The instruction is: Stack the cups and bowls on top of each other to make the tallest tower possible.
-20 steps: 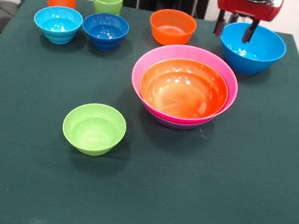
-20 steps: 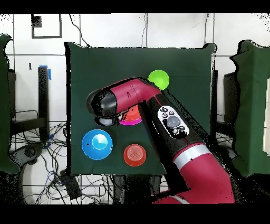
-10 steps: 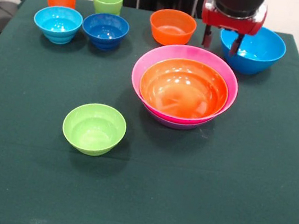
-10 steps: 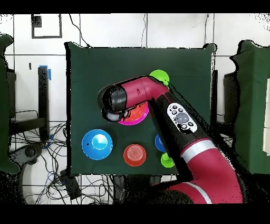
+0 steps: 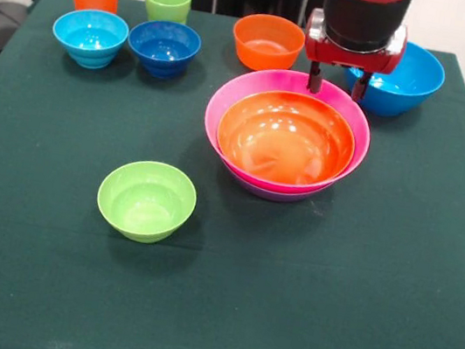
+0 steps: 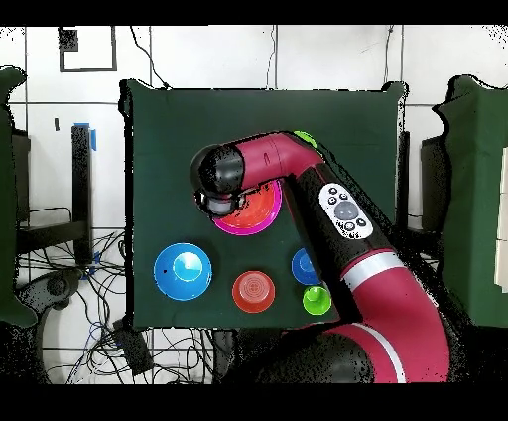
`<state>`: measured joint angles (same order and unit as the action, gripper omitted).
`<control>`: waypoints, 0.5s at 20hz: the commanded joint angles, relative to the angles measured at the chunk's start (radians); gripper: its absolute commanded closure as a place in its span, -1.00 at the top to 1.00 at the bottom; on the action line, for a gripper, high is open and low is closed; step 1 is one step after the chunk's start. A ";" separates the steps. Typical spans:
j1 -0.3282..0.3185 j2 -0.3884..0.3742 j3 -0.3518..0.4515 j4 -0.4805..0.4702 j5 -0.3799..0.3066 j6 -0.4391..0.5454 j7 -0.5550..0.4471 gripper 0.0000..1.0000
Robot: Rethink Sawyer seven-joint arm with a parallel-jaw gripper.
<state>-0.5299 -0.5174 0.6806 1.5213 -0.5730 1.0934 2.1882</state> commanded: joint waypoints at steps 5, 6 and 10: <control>0.022 -0.055 0.000 0.007 -0.048 0.031 -0.240 1.00; 0.025 -0.059 0.000 0.008 -0.046 0.033 -0.236 1.00; 0.033 -0.107 -0.002 0.045 -0.033 0.035 -0.205 1.00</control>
<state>-0.5256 -0.5722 0.6806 1.5229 -0.5775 1.0936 2.1580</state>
